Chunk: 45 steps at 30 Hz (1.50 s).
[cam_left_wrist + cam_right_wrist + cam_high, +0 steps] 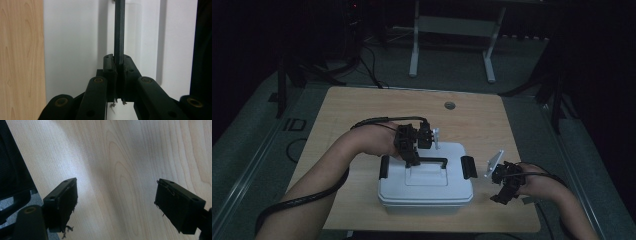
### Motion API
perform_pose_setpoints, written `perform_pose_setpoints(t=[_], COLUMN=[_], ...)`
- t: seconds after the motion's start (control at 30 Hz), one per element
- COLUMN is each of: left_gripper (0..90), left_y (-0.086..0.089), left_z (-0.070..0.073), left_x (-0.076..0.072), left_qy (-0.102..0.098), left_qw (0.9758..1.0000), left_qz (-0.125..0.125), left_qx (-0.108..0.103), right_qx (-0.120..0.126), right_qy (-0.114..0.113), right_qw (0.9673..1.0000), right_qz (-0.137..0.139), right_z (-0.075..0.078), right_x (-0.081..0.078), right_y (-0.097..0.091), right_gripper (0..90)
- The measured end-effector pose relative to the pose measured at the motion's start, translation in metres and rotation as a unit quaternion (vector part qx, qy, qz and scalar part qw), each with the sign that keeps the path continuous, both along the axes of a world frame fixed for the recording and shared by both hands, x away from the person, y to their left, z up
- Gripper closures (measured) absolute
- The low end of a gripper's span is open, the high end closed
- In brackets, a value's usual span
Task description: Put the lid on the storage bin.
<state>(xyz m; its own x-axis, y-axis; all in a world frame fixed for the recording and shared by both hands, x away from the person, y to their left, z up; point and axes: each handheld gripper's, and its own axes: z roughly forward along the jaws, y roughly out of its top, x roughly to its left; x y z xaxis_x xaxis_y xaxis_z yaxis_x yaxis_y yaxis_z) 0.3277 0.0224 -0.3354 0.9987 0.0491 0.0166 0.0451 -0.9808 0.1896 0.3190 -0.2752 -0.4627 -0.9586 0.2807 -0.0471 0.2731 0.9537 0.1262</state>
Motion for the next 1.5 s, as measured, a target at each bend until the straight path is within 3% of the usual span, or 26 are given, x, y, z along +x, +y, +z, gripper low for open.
perform_pose_setpoints(t=[0.53,0.7,0.83,0.93,0.97,1.03,1.1,1.13,1.17,1.23,1.43,1.5], left_gripper=[83.5,83.4,83.2,81.3,77.7,58.3,44.6,37.1,36.2,23.4,6.6,4.5], left_y=[0.003,0.007,0.008,0.009,0.009,0.01,0.013,0.015,0.018,0.024,0.035,0.04], left_z=[-0.021,-0.023,-0.023,-0.024,-0.026,-0.03,-0.031,-0.031,-0.03,-0.028,-0.026,-0.027], left_x=[0.006,0.007,0.008,0.01,0.011,0.01,0.013,0.014,0.015,0.016,0.013,0.012], left_qy=[0.019,0.026,0.026,0.01,0.014,-0.001,0.002,-0.01,-0.007,0.001,-0.01,-0.003], left_qw=[0.9998,0.9995,0.9995,0.9997,0.9996,0.9998,0.9991,0.9988,0.9984,0.9982,0.9976,0.9973], left_qz=[0.007,0.01,0.01,0.017,0.023,0.021,0.041,0.048,0.056,0.058,0.06,0.06], left_qx=[0.001,-0.012,-0.016,-0.015,-0.007,0.007,0.003,0.001,-0.007,-0.015,-0.033,-0.042], right_qx=[-0.002,-0.003,-0.003,0.0,0.001,-0.001,-0.001,0.0,0.001,-0.001,0.0,-0.001], right_qy=[0.004,0.005,0.006,0.007,0.007,0.007,0.007,0.007,0.007,0.007,0.005,0.005], right_qw=[1.0,1.0,1.0,1.0,1.0,1.0,1.0,1.0,1.0,1.0,1.0,1.0], right_qz=[0.001,0.0,0.0,0.0,-0.002,-0.001,0.0,-0.001,-0.001,-0.001,0.0,0.0], right_z=[-0.002,-0.003,-0.004,-0.005,-0.005,-0.006,-0.005,-0.005,-0.005,-0.005,-0.004,-0.004], right_x=[0.001,0.001,0.001,0.001,0.001,0.001,0.001,0.001,0.001,0.001,0.002,0.002], right_y=[0.003,0.003,0.003,0.003,0.003,0.003,0.004,0.004,0.004,0.004,0.004,0.004], right_gripper=[17.8,17.8,17.8,17.8,17.8,17.8,17.8,17.8,17.8,17.8,17.8,17.8])
